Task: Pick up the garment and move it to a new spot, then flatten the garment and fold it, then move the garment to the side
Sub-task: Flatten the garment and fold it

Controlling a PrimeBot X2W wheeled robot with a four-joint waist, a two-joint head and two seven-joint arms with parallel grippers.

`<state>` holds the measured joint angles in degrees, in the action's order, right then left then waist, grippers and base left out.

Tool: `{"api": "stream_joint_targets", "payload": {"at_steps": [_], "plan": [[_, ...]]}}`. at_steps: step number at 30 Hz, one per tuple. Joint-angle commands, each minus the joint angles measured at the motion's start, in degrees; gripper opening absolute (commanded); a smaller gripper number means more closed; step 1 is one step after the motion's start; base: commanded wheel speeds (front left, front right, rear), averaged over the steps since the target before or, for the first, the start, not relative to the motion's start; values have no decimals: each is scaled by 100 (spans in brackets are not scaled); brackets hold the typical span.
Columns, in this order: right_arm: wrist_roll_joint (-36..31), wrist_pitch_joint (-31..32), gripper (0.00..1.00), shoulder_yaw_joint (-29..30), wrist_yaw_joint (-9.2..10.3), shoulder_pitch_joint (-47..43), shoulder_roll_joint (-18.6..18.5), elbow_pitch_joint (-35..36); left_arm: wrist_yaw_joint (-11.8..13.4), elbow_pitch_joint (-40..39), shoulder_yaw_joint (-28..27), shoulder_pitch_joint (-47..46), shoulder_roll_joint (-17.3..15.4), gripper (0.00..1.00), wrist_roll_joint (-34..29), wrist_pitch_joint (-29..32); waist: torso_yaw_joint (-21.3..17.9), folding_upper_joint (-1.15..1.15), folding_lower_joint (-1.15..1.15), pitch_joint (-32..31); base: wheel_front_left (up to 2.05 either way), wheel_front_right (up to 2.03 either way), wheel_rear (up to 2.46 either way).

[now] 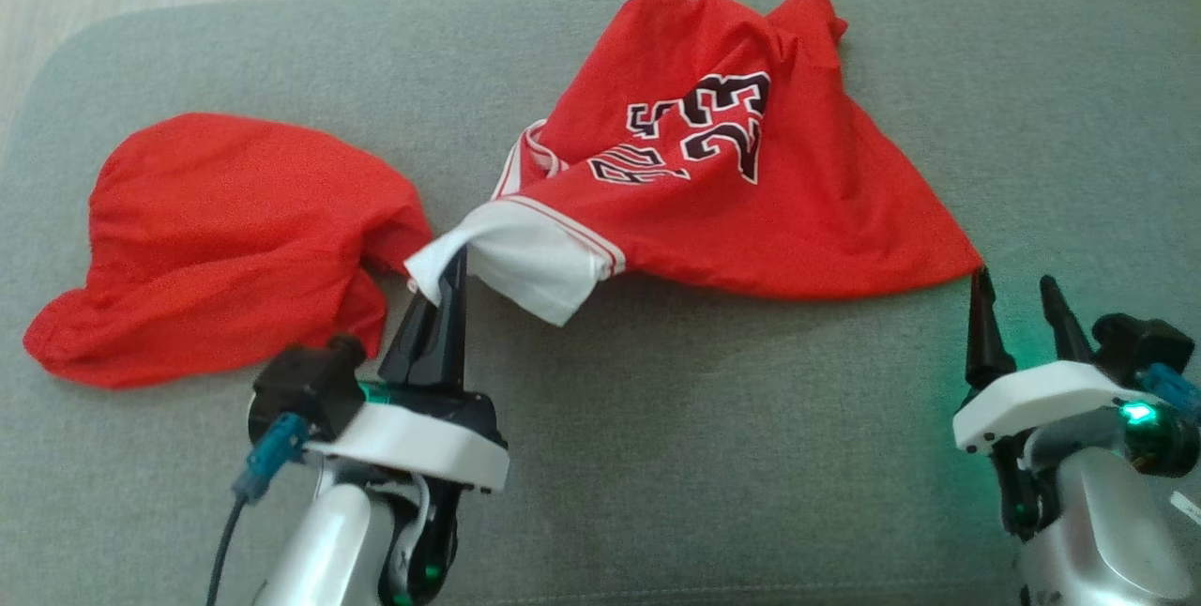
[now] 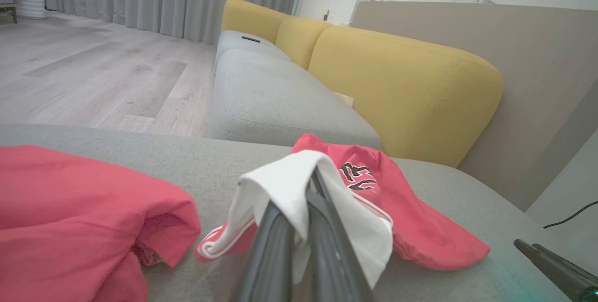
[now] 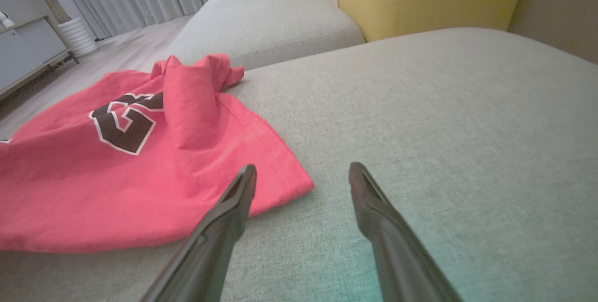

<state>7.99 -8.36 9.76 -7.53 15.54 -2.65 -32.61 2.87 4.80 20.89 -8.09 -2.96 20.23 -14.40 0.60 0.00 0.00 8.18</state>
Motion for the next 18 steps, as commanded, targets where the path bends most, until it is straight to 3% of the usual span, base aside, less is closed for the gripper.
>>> {"api": "stream_joint_targets", "payload": {"at_steps": [1, 18], "plan": [[36, 0, 100, -128, 4, 249, -23, 3, 17, -224, -192, -56, 7, 0, -76, -59, 46, 0, 0, 27, 0, 0, 0], [348, -156, 100, -42, 4, 1529, -23, -1955, -31, -275, 9, -168, 8, 0, -168, -60, 330, 0, 0, 403, 0, 0, 0]]}}
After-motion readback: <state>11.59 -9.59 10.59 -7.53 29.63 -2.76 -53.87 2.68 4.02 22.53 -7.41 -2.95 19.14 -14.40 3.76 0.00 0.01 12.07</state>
